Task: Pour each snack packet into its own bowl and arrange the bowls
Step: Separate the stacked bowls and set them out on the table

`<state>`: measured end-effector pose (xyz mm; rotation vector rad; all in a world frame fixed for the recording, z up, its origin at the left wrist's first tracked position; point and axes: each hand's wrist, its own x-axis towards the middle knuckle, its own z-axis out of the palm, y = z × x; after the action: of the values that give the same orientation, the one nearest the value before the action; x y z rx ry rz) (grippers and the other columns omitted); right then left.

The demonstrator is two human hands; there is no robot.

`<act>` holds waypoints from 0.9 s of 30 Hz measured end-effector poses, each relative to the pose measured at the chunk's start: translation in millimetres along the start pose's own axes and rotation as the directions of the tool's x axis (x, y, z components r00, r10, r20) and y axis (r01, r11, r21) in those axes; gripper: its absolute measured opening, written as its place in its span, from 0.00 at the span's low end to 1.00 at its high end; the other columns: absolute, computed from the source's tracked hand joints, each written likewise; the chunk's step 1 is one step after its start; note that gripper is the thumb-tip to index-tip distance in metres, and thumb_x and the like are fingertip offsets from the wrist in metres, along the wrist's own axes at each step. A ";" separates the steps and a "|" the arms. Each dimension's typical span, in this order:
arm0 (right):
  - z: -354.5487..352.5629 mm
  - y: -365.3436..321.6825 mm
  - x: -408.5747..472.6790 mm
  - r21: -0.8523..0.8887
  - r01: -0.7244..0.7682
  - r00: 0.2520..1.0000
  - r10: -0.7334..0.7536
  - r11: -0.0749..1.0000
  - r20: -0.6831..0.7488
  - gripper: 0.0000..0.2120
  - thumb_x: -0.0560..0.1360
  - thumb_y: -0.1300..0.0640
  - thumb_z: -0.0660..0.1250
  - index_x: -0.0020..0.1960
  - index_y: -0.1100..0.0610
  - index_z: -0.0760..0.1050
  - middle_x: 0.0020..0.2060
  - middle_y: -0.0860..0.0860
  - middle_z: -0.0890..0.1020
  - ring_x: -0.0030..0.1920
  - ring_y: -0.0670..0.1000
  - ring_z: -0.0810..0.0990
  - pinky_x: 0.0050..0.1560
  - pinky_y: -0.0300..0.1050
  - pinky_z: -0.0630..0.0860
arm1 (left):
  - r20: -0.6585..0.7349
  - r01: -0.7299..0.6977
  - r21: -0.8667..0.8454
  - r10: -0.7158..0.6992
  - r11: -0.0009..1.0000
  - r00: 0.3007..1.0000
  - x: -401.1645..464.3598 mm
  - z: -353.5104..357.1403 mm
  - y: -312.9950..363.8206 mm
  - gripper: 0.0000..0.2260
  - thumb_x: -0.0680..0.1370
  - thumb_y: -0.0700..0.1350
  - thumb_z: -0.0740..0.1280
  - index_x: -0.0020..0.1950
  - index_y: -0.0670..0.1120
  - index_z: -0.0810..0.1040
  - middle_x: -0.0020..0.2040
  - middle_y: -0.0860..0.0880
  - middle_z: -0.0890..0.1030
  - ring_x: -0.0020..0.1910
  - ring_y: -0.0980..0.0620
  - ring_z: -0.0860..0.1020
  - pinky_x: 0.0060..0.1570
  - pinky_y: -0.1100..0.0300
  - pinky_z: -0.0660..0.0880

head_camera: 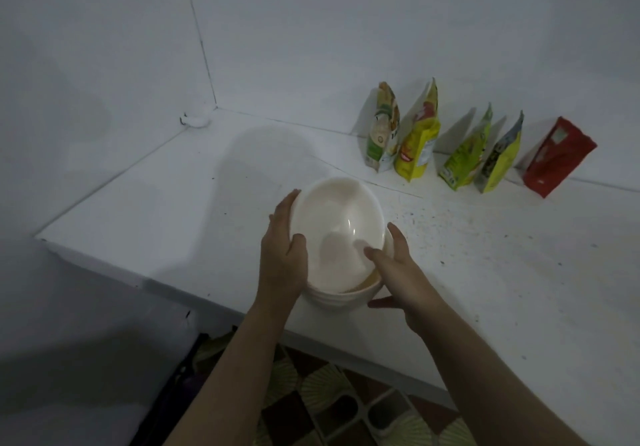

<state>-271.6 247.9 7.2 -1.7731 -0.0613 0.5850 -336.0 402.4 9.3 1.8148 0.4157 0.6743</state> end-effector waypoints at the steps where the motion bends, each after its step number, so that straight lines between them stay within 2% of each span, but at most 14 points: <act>1: 0.3 -0.2 1.7 -0.002 0.022 1.000 -0.022 1.000 -0.010 0.32 0.80 0.45 0.61 0.78 0.38 0.48 0.68 0.46 0.68 0.64 0.56 0.72 0.61 0.61 0.77 | -0.016 0.010 -0.044 -0.010 0.999 1.000 1.8 -1.8 4.1 0.26 0.77 0.32 0.57 0.73 0.50 0.66 0.68 0.51 0.72 0.66 0.51 0.71 0.67 0.46 0.71; 2: -0.1 -0.5 3.3 -0.003 0.055 0.998 -0.055 0.998 -0.013 0.32 0.80 0.42 0.60 0.78 0.38 0.48 0.71 0.46 0.67 0.66 0.55 0.71 0.64 0.59 0.74 | -0.040 0.020 -0.091 -0.024 0.996 0.999 3.4 -3.6 7.6 0.27 0.76 0.31 0.57 0.73 0.51 0.67 0.67 0.52 0.73 0.65 0.53 0.72 0.67 0.48 0.72; 4: -1.7 -4.3 4.6 0.024 0.157 0.988 -0.157 0.987 -0.002 0.29 0.80 0.39 0.57 0.78 0.37 0.50 0.72 0.44 0.68 0.68 0.51 0.71 0.62 0.51 0.70 | -0.079 0.021 -0.205 -0.039 0.978 0.996 5.5 -5.1 16.5 0.27 0.76 0.30 0.59 0.70 0.54 0.68 0.63 0.56 0.75 0.61 0.59 0.73 0.62 0.52 0.75; 6: -4.8 -12.7 2.8 0.063 0.255 0.967 -0.254 0.965 -0.016 0.22 0.81 0.39 0.55 0.74 0.36 0.58 0.65 0.39 0.73 0.62 0.44 0.74 0.56 0.41 0.71 | -0.099 0.012 -0.319 -0.046 0.948 0.994 5.4 -2.3 28.8 0.26 0.74 0.35 0.62 0.67 0.58 0.70 0.59 0.59 0.76 0.58 0.62 0.74 0.55 0.60 0.77; 8: -10.6 -22.7 -0.1 0.104 0.306 0.949 -0.295 0.946 -0.109 0.15 0.81 0.41 0.57 0.67 0.34 0.62 0.54 0.36 0.76 0.54 0.39 0.76 0.49 0.37 0.74 | -0.079 0.022 -0.410 -0.059 0.912 0.995 3.3 6.1 41.0 0.25 0.69 0.41 0.63 0.64 0.60 0.70 0.57 0.58 0.76 0.58 0.57 0.75 0.51 0.60 0.78; 11: -27.8 -28.4 -1.4 0.159 0.389 0.896 -0.333 0.907 -0.293 0.15 0.82 0.46 0.58 0.68 0.36 0.64 0.52 0.35 0.76 0.54 0.42 0.77 0.56 0.51 0.79 | 0.005 0.086 -0.500 -0.097 0.862 0.995 1.4 29.6 55.2 0.24 0.69 0.45 0.64 0.61 0.66 0.70 0.58 0.57 0.76 0.59 0.50 0.75 0.53 0.51 0.79; 14: -55.9 -27.3 -9.9 0.072 0.445 0.829 -0.381 0.892 -0.409 0.18 0.82 0.49 0.58 0.71 0.38 0.64 0.53 0.34 0.75 0.55 0.45 0.77 0.57 0.60 0.79 | 0.123 0.170 -0.551 -0.122 0.817 0.985 -0.6 58.9 67.8 0.25 0.68 0.46 0.65 0.62 0.67 0.70 0.60 0.55 0.76 0.59 0.47 0.75 0.52 0.46 0.80; 16: -79.7 -21.9 -18.1 0.015 0.467 0.790 -0.409 0.884 -0.457 0.21 0.82 0.52 0.59 0.72 0.36 0.63 0.53 0.31 0.75 0.55 0.45 0.76 0.53 0.60 0.81 | 0.213 0.230 -0.586 -0.126 0.777 0.969 -4.6 79.9 74.4 0.27 0.67 0.45 0.65 0.64 0.63 0.69 0.61 0.52 0.76 0.59 0.46 0.76 0.51 0.45 0.80; 20: -128.3 -7.7 -33.8 0.010 0.449 0.749 -0.371 0.893 -0.549 0.23 0.81 0.55 0.59 0.70 0.32 0.64 0.55 0.32 0.76 0.56 0.46 0.77 0.44 0.51 0.83 | 0.362 0.354 -0.578 -0.158 0.735 0.919 -11.6 125.9 85.7 0.28 0.67 0.45 0.65 0.65 0.61 0.68 0.61 0.50 0.76 0.58 0.45 0.76 0.51 0.44 0.79; 22: -153.3 -0.7 -39.0 -0.041 0.412 0.730 -0.357 0.910 -0.582 0.23 0.82 0.53 0.58 0.72 0.31 0.62 0.59 0.36 0.75 0.59 0.48 0.76 0.51 0.50 0.81 | 0.395 0.410 -0.560 -0.203 0.719 0.896 -16.7 151.5 90.1 0.26 0.68 0.46 0.66 0.65 0.61 0.69 0.59 0.51 0.77 0.57 0.46 0.77 0.49 0.47 0.78; 24: -178.2 6.0 -38.8 -0.134 0.371 0.695 -0.371 0.919 -0.615 0.22 0.82 0.51 0.58 0.73 0.34 0.62 0.62 0.40 0.73 0.61 0.49 0.73 0.55 0.47 0.77 | 0.408 0.462 -0.546 -0.260 0.698 0.875 -23.0 177.5 91.8 0.20 0.73 0.45 0.65 0.64 0.60 0.70 0.59 0.51 0.77 0.56 0.47 0.77 0.50 0.48 0.77; 27: -218.7 18.1 -38.1 -0.230 0.337 0.649 -0.403 0.913 -0.645 0.21 0.78 0.48 0.57 0.71 0.36 0.67 0.61 0.50 0.73 0.61 0.52 0.74 0.59 0.58 0.76 | 0.449 0.541 -0.501 -0.332 0.675 0.830 -33.6 216.8 91.6 0.15 0.78 0.46 0.63 0.64 0.58 0.71 0.57 0.52 0.78 0.55 0.48 0.77 0.54 0.46 0.76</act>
<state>-218.7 34.1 40.3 -1.8936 0.0625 -0.4071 -229.7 191.4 36.1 1.0938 0.3443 0.1168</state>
